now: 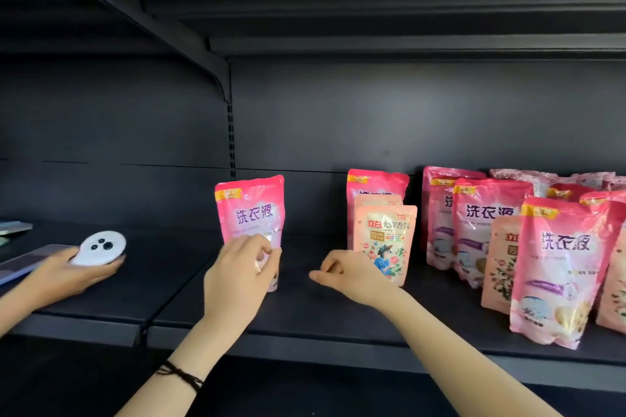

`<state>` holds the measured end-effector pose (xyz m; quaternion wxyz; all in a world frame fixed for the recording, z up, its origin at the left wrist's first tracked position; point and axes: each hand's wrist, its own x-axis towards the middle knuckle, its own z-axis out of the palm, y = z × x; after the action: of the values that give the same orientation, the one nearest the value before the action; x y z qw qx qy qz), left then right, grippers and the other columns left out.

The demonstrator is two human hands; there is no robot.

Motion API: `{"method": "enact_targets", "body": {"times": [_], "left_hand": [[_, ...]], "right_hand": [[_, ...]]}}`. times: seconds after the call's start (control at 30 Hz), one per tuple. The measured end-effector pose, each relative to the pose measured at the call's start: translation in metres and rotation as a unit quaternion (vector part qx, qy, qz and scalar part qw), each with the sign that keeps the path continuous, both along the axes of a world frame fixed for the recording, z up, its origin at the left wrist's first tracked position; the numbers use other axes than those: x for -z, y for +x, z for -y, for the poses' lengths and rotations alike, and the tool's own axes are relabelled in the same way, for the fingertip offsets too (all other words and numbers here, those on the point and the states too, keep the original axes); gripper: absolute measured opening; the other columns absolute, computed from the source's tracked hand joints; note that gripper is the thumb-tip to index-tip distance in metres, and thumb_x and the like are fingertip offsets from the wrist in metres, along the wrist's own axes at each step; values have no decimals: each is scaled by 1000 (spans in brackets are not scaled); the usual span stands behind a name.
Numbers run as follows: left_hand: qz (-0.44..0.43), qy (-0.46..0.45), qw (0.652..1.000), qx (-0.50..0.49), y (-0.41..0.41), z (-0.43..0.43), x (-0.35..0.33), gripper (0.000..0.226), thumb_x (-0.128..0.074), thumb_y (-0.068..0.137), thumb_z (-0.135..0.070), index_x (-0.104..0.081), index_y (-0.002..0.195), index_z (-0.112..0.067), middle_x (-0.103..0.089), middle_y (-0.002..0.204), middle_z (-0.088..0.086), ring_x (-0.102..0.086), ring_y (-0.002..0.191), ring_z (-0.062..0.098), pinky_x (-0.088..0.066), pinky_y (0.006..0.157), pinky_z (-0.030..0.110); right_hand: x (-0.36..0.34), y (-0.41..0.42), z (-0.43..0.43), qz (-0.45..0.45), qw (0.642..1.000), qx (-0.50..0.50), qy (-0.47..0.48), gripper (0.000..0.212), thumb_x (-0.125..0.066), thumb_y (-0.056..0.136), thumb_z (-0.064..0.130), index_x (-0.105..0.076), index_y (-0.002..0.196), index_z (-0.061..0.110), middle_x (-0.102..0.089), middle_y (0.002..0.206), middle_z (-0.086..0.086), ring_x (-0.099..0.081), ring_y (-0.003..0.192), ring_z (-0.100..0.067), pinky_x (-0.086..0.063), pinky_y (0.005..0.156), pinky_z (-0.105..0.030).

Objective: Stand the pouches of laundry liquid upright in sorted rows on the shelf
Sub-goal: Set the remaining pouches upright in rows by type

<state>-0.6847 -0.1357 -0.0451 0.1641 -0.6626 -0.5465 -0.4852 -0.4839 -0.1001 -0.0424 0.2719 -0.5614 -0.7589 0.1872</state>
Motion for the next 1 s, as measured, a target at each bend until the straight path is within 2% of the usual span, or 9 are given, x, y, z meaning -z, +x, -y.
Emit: {"method": "enact_targets", "body": {"times": [0.13, 0.23, 0.3, 0.4, 0.47, 0.53, 0.63, 0.83, 1.0], "left_hand": [[231, 49, 971, 36, -31, -21, 5, 29, -70, 82, -22, -54, 105, -13, -46, 105, -4, -47, 98, 19, -45, 69, 32], [391, -23, 916, 88, -41, -39, 8, 40, -69, 84, -21, -50, 119, -12, -44, 116, -2, -50, 109, 24, -47, 86, 38], [436, -88, 882, 153, -43, -44, 14, 34, -65, 88, -24, -52, 117, -13, -53, 114, -3, -56, 109, 21, -46, 82, 26], [464, -154, 845, 217, -39, -43, 17, 27, -57, 92, -34, -55, 111, -15, -65, 103, -3, -64, 96, 12, -48, 68, 21], [468, -164, 842, 215, -39, -45, 18, 28, -55, 93, -35, -57, 111, -13, -67, 101, 0, -66, 91, 12, -51, 69, 24], [466, -164, 846, 203, -41, -47, 18, 26, -55, 94, -32, -59, 109, -12, -68, 99, 2, -66, 90, 13, -51, 69, 25], [471, -160, 846, 190, -45, -49, 18, 24, -54, 96, -27, -62, 99, -4, -68, 92, 6, -67, 84, 16, -50, 64, 23], [495, -132, 837, 192, -41, -49, 17, 30, -51, 97, -15, -57, 79, 8, -62, 73, 9, -59, 66, 14, -46, 57, 23], [496, -131, 833, 208, -28, -49, 17, 31, -49, 98, -14, -54, 77, 8, -59, 71, 10, -55, 70, 18, -45, 61, 28]], "right_hand": [[0, -36, -27, -215, 977, 10, -6, 30, -61, 89, 43, -61, 109, 21, -63, 101, 3, -62, 97, -13, -53, 90, -33], [-3, -57, -48, -337, 941, 25, -36, 31, -52, 96, 32, -54, 125, 21, -59, 120, 2, -55, 119, -19, -45, 105, -40], [-5, -69, -58, -364, 928, 24, -73, 43, -45, 100, 28, -40, 142, 19, -46, 141, 1, -42, 134, -19, -34, 114, -39], [-4, -87, -72, -394, 909, 21, -138, 45, -40, 102, 26, -34, 147, 17, -35, 152, 1, -30, 142, -21, -24, 118, -41], [-2, -96, -76, -417, 894, 13, -165, 28, -38, 102, 23, -56, 123, 17, -54, 135, -4, -44, 133, -27, -32, 112, -42], [0, -100, -74, -443, 880, 15, -169, 27, -36, 102, 20, -62, 99, 14, -66, 114, -9, -58, 116, -30, -46, 98, -40], [2, -97, -66, -483, 861, 17, -157, 26, -39, 102, 19, -64, 98, 11, -69, 110, -10, -64, 102, -25, -53, 84, -33], [8, -92, -52, -503, 858, 46, -92, 23, -48, 100, 16, -67, 86, 14, -68, 96, -5, -63, 91, -20, -56, 80, -32], [9, -80, -34, -500, 862, 64, -48, 24, -49, 99, 15, -69, 84, 14, -68, 93, -9, -60, 88, -23, -53, 92, -48]]}}
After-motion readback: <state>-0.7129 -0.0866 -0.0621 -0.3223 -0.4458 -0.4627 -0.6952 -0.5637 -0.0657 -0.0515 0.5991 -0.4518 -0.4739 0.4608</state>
